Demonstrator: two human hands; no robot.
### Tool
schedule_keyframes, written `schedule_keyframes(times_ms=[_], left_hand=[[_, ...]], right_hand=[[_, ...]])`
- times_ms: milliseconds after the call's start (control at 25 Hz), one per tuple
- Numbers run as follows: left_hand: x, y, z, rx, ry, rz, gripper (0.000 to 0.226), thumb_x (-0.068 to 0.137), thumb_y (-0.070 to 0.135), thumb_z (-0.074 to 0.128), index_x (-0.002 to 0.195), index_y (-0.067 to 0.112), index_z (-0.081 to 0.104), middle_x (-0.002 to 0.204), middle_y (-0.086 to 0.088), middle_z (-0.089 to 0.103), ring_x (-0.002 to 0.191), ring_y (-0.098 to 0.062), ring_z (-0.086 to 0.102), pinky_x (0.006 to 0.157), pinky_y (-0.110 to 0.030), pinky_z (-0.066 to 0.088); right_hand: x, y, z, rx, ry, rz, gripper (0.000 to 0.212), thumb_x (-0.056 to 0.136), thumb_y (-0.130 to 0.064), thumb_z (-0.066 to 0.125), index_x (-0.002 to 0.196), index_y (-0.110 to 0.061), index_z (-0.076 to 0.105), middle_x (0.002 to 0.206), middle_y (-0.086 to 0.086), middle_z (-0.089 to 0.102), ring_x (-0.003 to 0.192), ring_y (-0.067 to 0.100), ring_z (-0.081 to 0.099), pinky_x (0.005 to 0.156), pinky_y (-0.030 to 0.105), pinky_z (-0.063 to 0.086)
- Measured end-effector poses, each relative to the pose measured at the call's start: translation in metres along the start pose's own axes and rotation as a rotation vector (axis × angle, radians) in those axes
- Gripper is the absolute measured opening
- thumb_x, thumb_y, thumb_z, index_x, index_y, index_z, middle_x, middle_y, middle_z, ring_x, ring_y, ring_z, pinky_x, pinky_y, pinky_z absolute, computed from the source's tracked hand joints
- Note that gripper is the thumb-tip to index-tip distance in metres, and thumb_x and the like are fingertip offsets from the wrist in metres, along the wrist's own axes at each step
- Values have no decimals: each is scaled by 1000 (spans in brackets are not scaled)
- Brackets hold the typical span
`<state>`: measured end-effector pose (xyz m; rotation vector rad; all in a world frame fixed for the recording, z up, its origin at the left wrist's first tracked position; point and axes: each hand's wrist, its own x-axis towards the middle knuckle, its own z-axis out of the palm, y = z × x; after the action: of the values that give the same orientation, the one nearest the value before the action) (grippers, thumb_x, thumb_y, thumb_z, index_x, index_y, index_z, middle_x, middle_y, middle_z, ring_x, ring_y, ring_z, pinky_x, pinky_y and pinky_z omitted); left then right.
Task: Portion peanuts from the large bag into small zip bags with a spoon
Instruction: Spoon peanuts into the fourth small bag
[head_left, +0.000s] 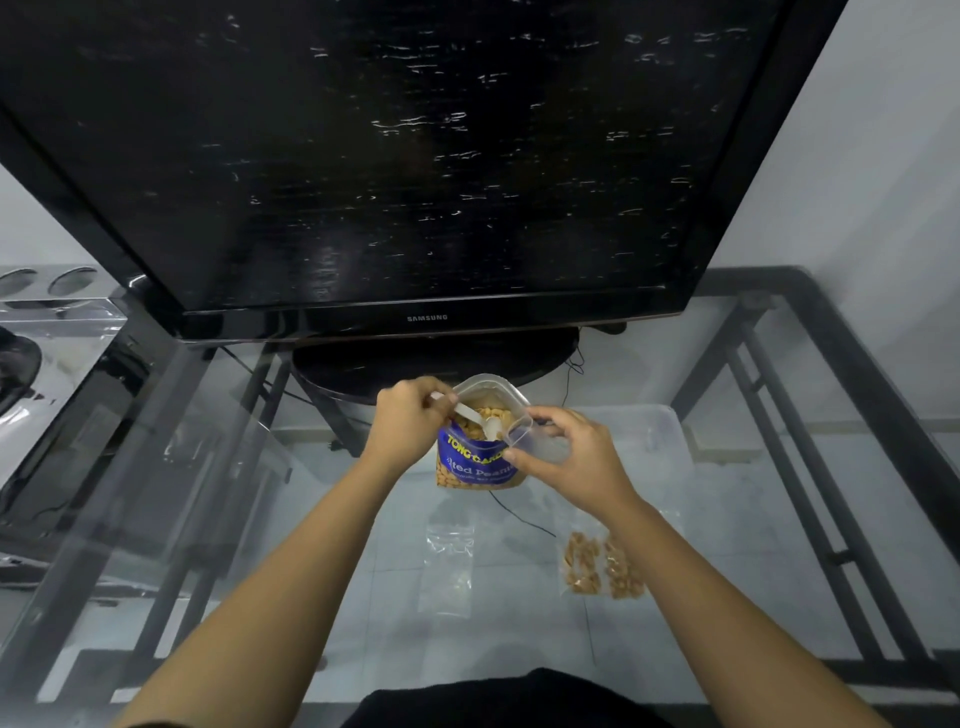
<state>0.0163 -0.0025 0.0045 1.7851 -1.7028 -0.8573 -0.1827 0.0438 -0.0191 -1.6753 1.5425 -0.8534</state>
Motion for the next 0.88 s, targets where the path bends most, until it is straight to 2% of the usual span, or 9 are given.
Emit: schedule_keyframes(times_ms=[120,200,320,680,800,880], left_hand=[[3,-1,7,-206,28,-157,15,90,22,58,84,12,67,70,-7,68,70,-15,64,68,-30,51],[5,1,12,-270,88,-230,18,91,23,58,85,9,67,69,-6,67,70,-16,63,70,-31,51],[7,0,14,-323,162,-272,20,91,22,56,74,15,62,67,-5,65,71,-19,62,70,-33,51],[16,-1,6,-573,103,-420,17,93,18,54,81,8,62,62,-5,60,56,-9,53,53,-18,41],[20,-5,3,-637,85,-443,18,93,19,53,83,6,61,62,-5,57,55,-10,50,54,-19,42],[23,-10,-1,-654,83,-462,18,94,20,53,86,7,60,61,-4,56,53,-9,48,47,-16,41]], right_hand=[[0,3,1,20,2,6,50,70,-39,77,114,-22,59,107,-14,59,90,-9,56,69,4,42],[-1,5,1,33,2,7,50,70,-38,78,114,-24,59,107,-14,60,92,-11,56,71,3,43],[-2,10,-1,41,2,11,52,68,-39,79,114,-26,60,108,-14,60,96,-16,54,75,0,41],[-2,14,-4,39,-17,-5,52,67,-37,80,113,-26,60,111,-12,60,99,-13,55,79,1,40],[-4,12,-5,49,-36,-9,48,67,-37,80,110,-32,59,109,-20,58,99,-14,54,78,1,41],[-5,9,-5,44,-19,-14,47,67,-38,79,108,-36,57,106,-27,55,97,-13,55,76,1,41]])
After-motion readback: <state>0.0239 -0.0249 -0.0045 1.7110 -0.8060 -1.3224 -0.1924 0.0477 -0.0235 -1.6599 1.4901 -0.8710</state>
